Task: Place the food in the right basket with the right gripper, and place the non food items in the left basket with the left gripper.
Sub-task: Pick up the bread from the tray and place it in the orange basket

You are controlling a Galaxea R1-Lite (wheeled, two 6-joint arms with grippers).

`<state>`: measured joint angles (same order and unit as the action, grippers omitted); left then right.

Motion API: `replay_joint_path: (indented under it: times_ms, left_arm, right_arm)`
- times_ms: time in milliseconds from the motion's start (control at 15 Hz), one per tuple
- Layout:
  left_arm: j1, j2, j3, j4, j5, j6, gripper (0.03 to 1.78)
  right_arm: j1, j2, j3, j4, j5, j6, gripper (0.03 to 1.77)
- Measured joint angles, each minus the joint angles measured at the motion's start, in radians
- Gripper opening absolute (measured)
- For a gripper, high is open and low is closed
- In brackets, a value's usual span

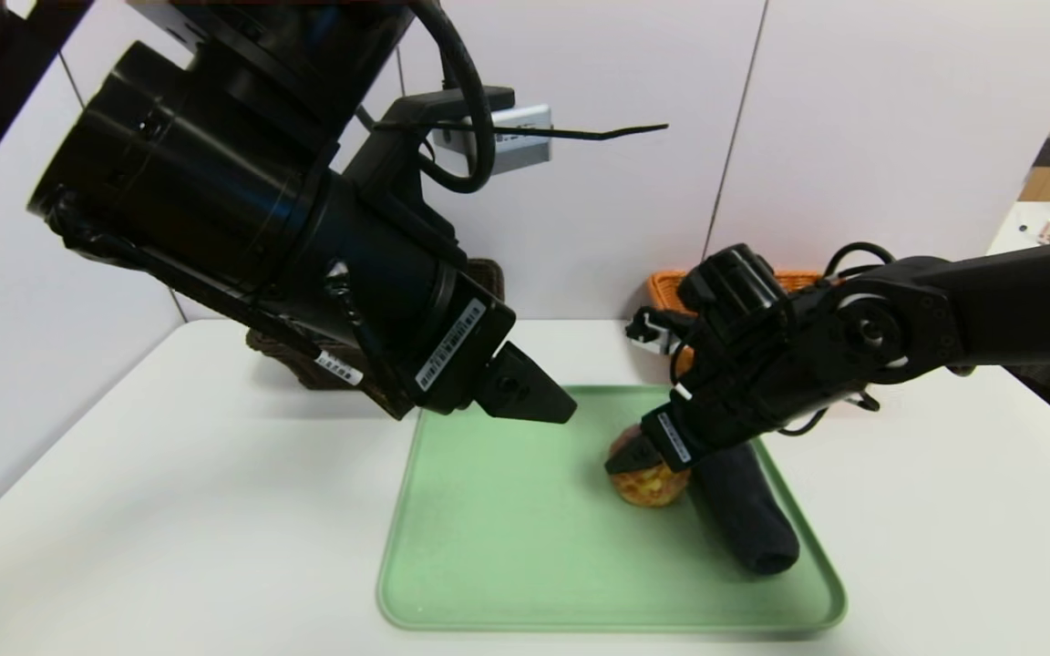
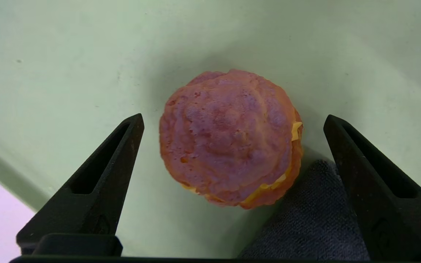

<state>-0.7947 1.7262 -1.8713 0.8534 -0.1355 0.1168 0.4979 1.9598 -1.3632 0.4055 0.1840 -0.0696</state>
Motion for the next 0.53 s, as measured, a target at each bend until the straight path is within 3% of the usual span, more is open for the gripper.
replay_joint_path:
  times_ms: [67, 133, 333, 533]
  left_arm:
    - [0.0, 0.002, 0.0, -0.001, 0.0, 0.0, 1.69]
    - [0.0, 0.003, 0.0, -0.002, 0.0, 0.0, 1.69]
    - [0.0, 0.008, -0.001, -0.002, 0.0, -0.001, 1.69]
    - [0.0, 0.009, -0.001, -0.002, 0.0, 0.0, 1.69]
  right_arm:
    - [0.003, 0.004, 0.0, 0.0, -0.02, -0.014, 1.69]
    - [0.009, 0.009, 0.003, 0.001, -0.049, -0.022, 1.48]
    - [0.022, 0.014, 0.009, 0.001, -0.094, -0.025, 1.04]
    - [0.028, 0.013, 0.019, -0.002, -0.101, -0.025, 0.83]
